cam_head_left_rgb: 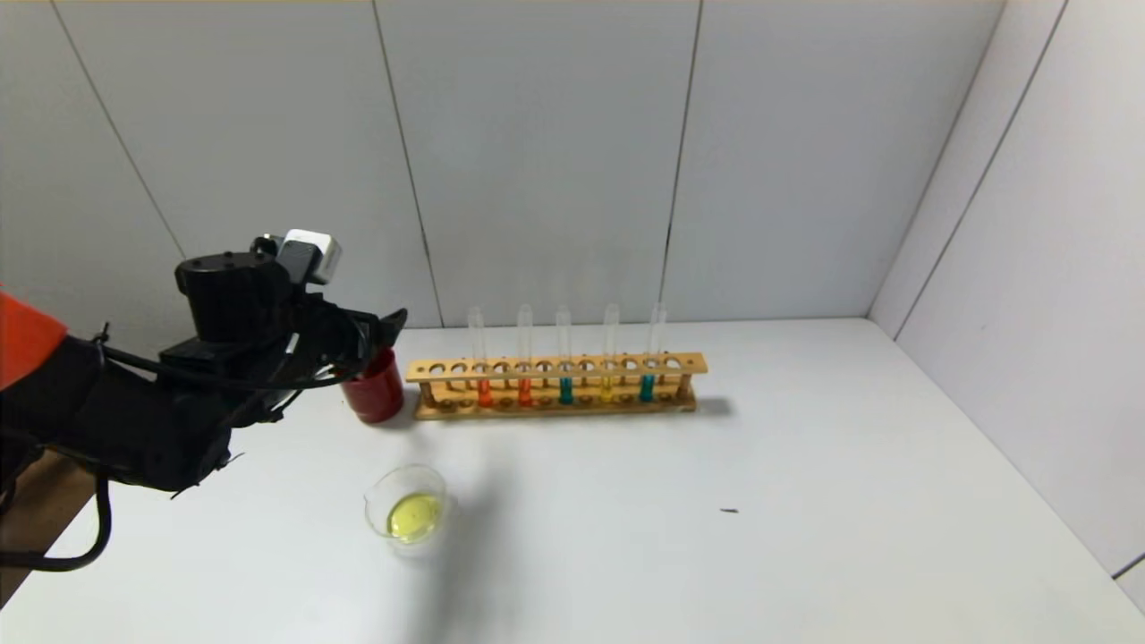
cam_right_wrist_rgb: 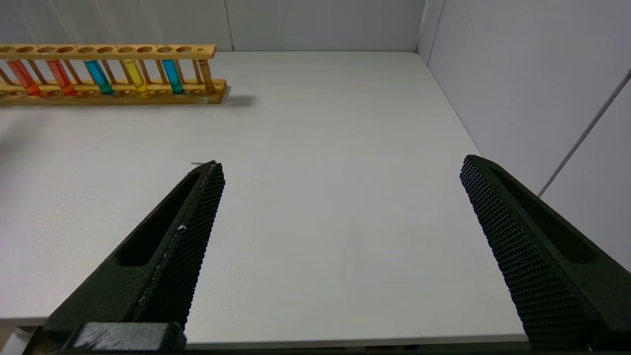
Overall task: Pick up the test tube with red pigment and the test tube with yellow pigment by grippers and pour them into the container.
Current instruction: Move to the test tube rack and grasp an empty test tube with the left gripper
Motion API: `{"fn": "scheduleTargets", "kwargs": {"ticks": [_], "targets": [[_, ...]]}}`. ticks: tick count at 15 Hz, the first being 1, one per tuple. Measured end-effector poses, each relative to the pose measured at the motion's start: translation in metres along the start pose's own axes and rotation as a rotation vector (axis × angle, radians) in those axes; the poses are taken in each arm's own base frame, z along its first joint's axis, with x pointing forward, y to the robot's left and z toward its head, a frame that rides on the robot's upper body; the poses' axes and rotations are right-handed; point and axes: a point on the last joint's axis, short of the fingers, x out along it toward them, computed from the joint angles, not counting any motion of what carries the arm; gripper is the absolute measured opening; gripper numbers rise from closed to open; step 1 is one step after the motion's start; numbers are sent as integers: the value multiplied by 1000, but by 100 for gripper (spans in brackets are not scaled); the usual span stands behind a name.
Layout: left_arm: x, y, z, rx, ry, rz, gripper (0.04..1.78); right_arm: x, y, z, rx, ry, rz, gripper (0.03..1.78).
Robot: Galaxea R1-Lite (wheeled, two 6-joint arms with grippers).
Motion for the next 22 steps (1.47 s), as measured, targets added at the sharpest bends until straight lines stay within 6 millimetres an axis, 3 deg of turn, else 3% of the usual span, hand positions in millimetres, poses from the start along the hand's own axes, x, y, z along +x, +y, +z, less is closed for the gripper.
{"fn": "scheduleTargets", "kwargs": {"ticks": [3, 7, 9, 12, 16, 22], "targets": [[-38, -19, 21, 12, -21, -75, 175, 0, 0, 0, 0, 0, 0, 175], [-81, -48, 19, 26, -6, -221, 175, 0, 0, 0, 0, 0, 0, 175], [-95, -61, 17, 18, -4, -289, 175, 0, 0, 0, 0, 0, 0, 175], [-99, -67, 15, -8, 6, -323, 175, 0, 0, 0, 0, 0, 0, 175], [-82, -73, 11, -20, 24, -326, 175, 0, 0, 0, 0, 0, 0, 175], [-4, -81, 1, -40, 56, -258, 175, 0, 0, 0, 0, 0, 0, 175]]}}
